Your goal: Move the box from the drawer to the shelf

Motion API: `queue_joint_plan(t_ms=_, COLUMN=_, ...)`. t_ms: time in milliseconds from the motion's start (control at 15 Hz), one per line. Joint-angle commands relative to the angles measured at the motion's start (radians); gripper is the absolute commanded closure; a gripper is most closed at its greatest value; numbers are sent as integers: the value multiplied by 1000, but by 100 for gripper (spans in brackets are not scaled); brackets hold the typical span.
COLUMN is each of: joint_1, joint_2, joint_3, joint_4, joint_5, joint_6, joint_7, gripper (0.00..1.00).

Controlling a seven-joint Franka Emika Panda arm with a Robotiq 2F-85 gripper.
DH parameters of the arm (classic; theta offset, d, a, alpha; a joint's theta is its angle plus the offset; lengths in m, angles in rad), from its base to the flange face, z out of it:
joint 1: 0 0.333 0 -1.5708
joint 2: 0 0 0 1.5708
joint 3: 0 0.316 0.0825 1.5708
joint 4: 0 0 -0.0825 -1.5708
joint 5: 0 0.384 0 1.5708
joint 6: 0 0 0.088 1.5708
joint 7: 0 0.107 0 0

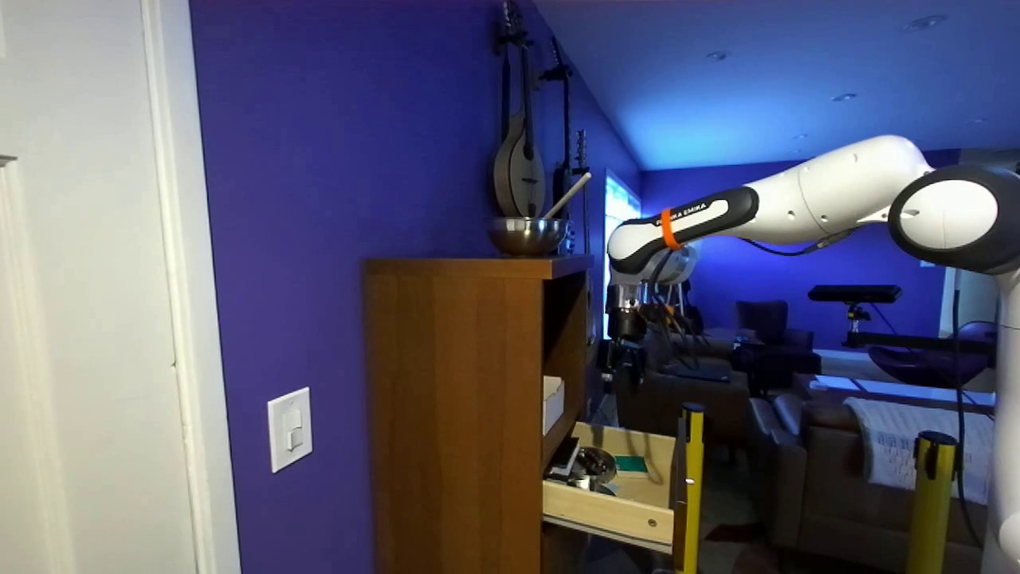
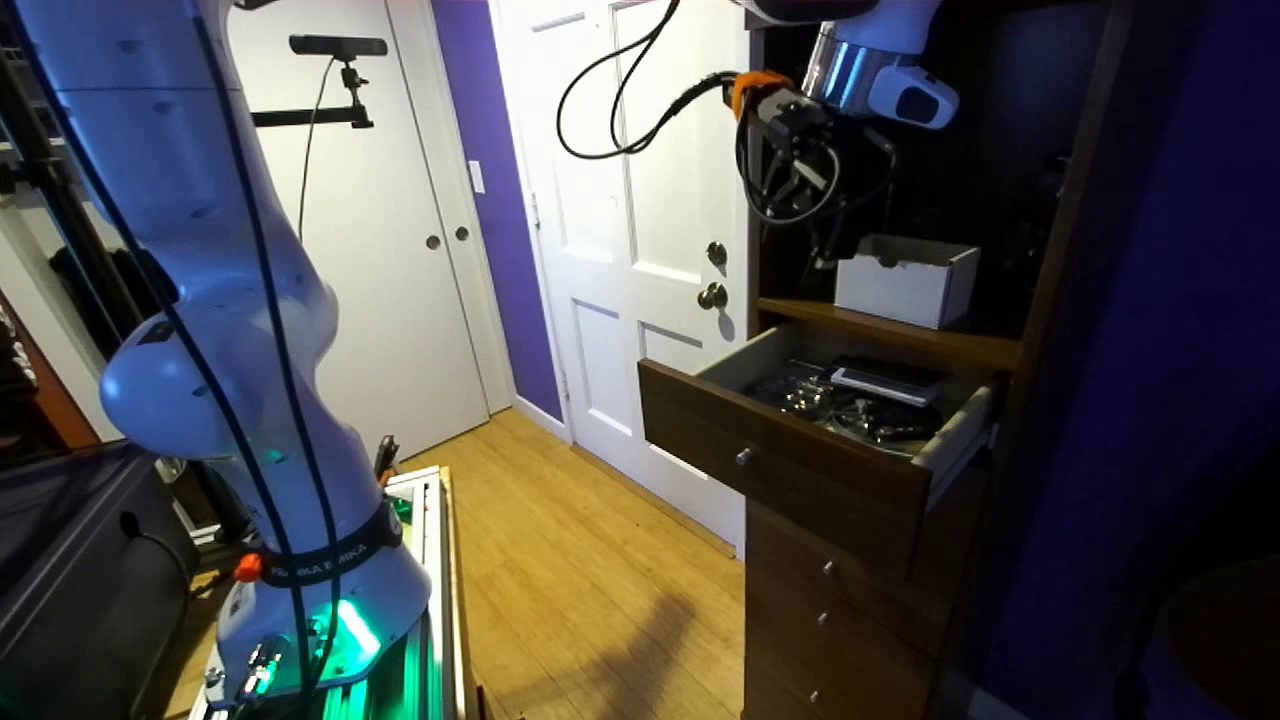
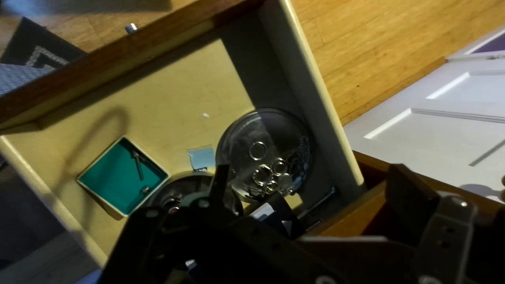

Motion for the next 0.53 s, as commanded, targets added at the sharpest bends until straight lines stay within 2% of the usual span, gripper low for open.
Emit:
queue_joint_plan(t_ms=0, joint_1=7, joint_2=3, joint_3=-4, joint_4=1, joint_5=-40, joint_6=-3, joint_7=15, gripper=0)
queue_joint_plan(t_ms=467, joint_1=7, joint_2=8, joint_3=-4, joint_4=-1, joint_5=-49, joint_6=-3, joint_7=19, gripper=0)
